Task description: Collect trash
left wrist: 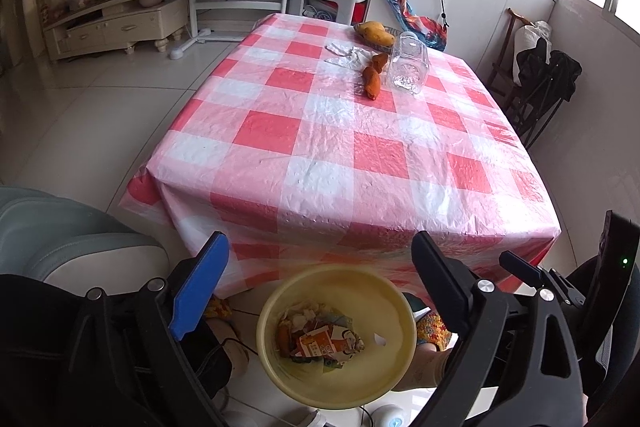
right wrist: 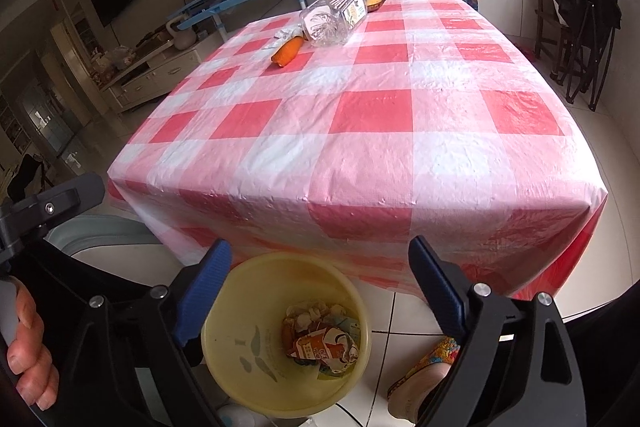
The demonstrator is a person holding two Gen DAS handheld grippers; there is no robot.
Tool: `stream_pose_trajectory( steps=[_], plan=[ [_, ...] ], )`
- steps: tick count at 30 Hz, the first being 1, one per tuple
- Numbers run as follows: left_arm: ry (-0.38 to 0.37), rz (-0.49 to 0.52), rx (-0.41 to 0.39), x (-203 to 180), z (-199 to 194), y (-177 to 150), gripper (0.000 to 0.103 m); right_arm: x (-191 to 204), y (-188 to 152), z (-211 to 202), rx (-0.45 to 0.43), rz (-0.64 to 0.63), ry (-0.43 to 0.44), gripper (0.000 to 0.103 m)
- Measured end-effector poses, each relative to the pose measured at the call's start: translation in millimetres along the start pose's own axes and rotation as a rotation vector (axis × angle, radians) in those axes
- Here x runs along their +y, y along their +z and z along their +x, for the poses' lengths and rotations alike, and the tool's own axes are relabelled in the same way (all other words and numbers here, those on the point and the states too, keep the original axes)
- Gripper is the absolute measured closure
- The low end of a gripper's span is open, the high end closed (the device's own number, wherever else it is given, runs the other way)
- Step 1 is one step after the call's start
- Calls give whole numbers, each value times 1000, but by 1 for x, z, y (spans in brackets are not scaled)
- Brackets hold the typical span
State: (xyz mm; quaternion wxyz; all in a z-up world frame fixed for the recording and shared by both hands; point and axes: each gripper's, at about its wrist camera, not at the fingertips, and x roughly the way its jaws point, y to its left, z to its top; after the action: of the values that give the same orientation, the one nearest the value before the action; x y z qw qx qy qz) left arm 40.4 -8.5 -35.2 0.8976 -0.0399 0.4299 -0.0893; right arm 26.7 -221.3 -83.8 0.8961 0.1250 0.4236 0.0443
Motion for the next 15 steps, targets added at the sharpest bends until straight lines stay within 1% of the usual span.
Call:
stream_pose_trajectory(
  steps=[15],
  plan=[
    [0, 0, 1, 0, 1, 0, 13, -1, -2, 2, 4, 2, -6, 17]
  ],
)
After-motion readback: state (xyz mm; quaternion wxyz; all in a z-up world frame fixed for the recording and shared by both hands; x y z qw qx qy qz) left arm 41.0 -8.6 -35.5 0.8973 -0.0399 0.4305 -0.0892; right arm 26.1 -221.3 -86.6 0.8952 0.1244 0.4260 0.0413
